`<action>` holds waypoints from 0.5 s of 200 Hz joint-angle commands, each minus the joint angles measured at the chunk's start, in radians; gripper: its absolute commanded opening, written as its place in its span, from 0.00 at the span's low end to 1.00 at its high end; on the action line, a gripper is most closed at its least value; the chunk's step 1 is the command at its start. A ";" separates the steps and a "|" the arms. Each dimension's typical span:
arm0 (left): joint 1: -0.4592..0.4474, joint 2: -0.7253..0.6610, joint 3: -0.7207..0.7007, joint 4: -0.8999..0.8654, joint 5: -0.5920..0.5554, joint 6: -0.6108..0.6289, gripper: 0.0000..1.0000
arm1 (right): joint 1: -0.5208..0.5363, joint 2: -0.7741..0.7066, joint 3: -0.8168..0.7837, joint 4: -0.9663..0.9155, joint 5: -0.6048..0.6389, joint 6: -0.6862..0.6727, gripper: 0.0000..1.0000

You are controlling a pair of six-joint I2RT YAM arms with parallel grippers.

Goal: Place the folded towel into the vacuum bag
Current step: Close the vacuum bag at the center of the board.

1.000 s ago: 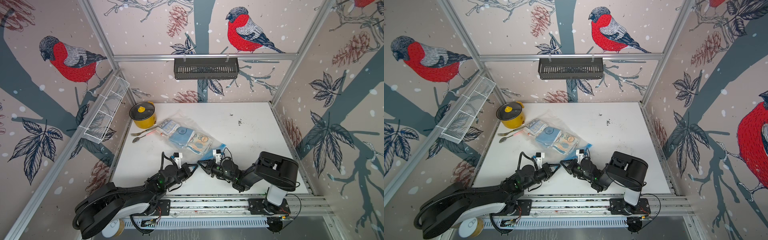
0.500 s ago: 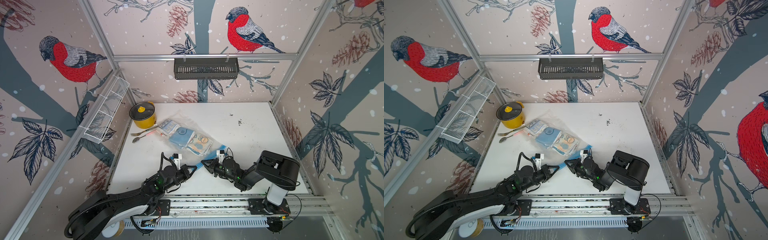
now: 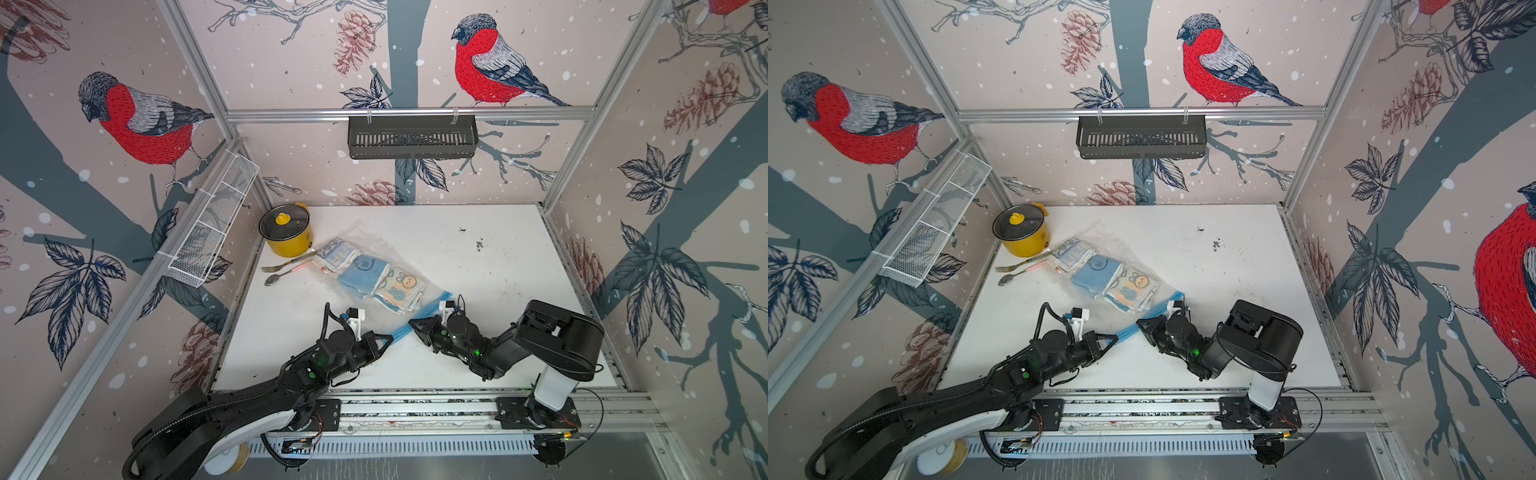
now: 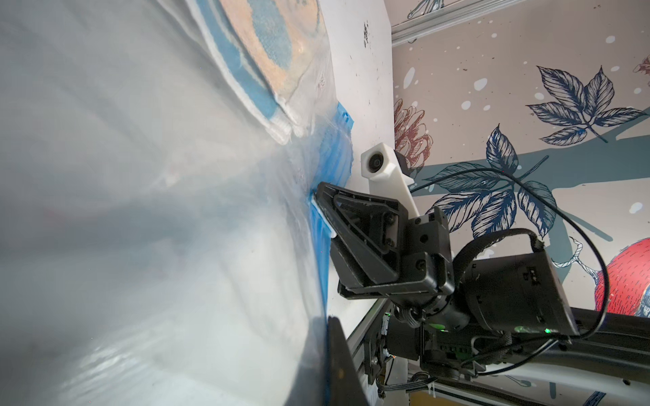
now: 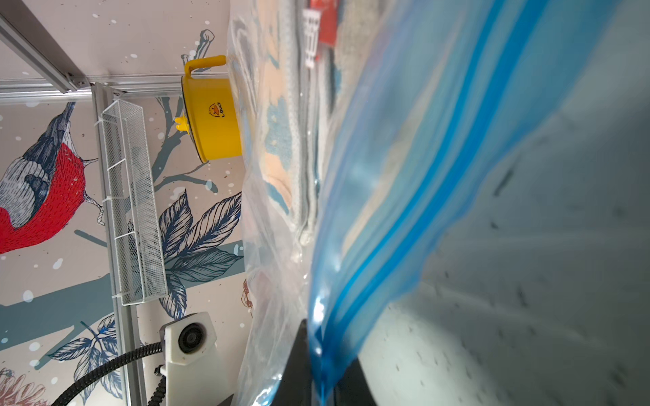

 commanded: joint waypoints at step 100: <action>0.002 -0.228 -0.084 -0.154 -0.011 0.006 0.00 | -0.042 -0.015 0.034 -0.170 0.170 -0.111 0.00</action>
